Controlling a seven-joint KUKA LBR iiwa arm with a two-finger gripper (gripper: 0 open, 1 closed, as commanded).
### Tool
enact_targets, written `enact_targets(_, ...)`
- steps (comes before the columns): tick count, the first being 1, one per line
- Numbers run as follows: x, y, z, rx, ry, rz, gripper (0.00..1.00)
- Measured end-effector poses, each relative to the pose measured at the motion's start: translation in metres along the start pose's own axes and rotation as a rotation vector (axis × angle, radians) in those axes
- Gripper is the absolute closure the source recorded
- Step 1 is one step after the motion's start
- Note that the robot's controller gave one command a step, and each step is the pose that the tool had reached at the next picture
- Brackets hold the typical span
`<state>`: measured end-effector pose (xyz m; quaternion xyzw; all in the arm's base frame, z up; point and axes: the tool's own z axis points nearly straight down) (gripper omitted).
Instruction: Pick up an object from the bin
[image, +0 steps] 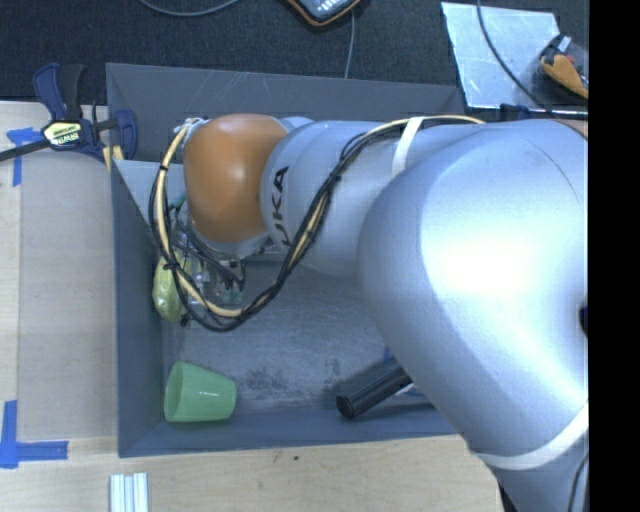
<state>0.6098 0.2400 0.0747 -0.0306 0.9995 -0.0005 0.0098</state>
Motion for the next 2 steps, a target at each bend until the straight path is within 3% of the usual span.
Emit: enact_targets(2,0.0,-0.001,-0.014,0.002,0.002,0.001,1.0)
